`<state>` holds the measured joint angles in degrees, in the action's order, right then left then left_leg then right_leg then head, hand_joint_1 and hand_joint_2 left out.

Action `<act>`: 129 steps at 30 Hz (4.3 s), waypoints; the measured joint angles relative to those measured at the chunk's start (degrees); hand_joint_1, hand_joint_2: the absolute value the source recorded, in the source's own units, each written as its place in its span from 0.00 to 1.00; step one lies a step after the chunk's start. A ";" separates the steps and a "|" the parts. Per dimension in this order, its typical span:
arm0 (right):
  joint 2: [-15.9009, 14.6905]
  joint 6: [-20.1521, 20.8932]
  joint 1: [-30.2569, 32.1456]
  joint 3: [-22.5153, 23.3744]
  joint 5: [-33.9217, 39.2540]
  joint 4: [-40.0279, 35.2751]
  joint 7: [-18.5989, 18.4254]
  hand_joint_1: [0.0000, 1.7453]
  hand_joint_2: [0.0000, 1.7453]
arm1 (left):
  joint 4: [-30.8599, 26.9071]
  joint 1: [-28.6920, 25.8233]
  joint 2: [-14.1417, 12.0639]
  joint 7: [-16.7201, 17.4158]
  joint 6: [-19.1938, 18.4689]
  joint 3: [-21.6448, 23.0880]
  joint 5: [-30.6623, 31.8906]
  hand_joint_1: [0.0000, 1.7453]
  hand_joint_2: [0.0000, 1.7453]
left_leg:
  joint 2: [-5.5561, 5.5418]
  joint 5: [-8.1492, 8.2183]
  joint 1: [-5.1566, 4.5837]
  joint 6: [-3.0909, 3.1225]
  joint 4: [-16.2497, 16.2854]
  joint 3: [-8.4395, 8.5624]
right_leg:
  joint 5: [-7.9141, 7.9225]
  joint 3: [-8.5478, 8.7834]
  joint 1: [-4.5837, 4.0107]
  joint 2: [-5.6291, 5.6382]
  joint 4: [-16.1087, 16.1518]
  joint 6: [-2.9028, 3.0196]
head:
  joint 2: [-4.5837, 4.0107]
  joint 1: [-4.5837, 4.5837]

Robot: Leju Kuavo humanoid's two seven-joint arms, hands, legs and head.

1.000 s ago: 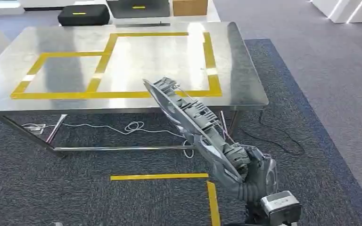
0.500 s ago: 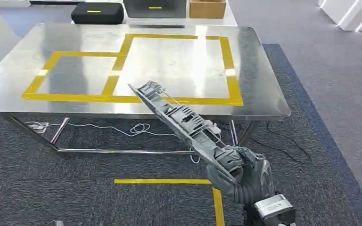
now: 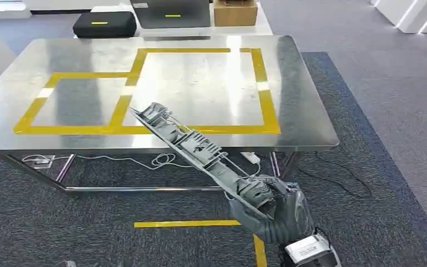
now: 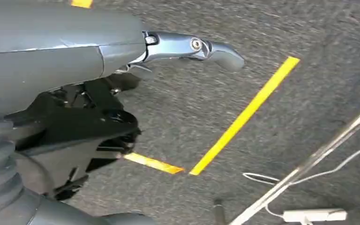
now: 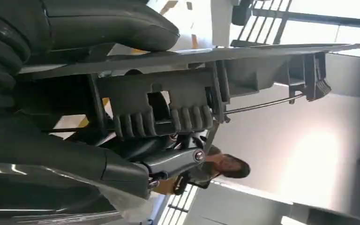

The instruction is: Take the parts from the cabinet and place them on the table.

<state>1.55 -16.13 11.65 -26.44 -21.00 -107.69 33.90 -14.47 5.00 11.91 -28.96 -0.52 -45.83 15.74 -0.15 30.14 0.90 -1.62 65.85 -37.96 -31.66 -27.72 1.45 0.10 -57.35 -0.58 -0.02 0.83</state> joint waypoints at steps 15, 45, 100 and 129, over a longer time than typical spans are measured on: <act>-0.09 -0.20 -0.41 -0.44 -0.15 0.02 -0.04 1.00 1.00 | 0.00 0.20 0.04 0.04 -0.02 -0.07 0.55 0.00 1.00 | -0.31 -0.98 -1.32 4.06 -5.94 5.36 | -2.42 -9.90 -1.13 -0.13 -9.03 -0.94 | 0.00 -0.20; 0.00 -1.77 0.51 1.90 3.15 -0.70 -1.86 1.00 1.00 | -0.04 -0.08 0.15 0.09 -0.11 -0.20 0.83 0.00 1.00 | -0.61 -0.15 -0.26 3.47 -6.87 6.85 | -0.27 -12.18 -1.06 0.18 -13.09 -1.99 | 0.00 -0.44; -3.26 4.48 -34.05 -18.84 -36.02 33.14 -26.91 1.00 1.00 | -0.04 2.98 0.81 2.23 -4.02 6.78 10.30 0.00 1.00 | -0.43 -4.86 -2.40 3.92 -6.63 1.93 | -1.84 1.19 -2.03 0.26 1.44 0.13 | 0.00 -0.74; 4.83 3.26 -48.09 -16.31 -35.69 65.37 -26.80 0.00 1.00 | 0.07 1.16 0.17 5.16 -4.85 7.21 4.94 0.00 1.00 | -0.41 -4.97 -2.31 3.85 -6.61 1.96 | -1.69 1.38 -2.08 0.31 1.43 0.12 | 0.00 -0.74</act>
<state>6.38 -12.87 -36.44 -42.75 -56.69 -42.32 7.10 -14.40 6.16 12.09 -23.80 -5.38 -38.62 20.67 -0.57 25.18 -1.40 2.22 59.24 -36.00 -33.35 -26.34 -0.63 0.41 -55.92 -0.45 -0.02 0.09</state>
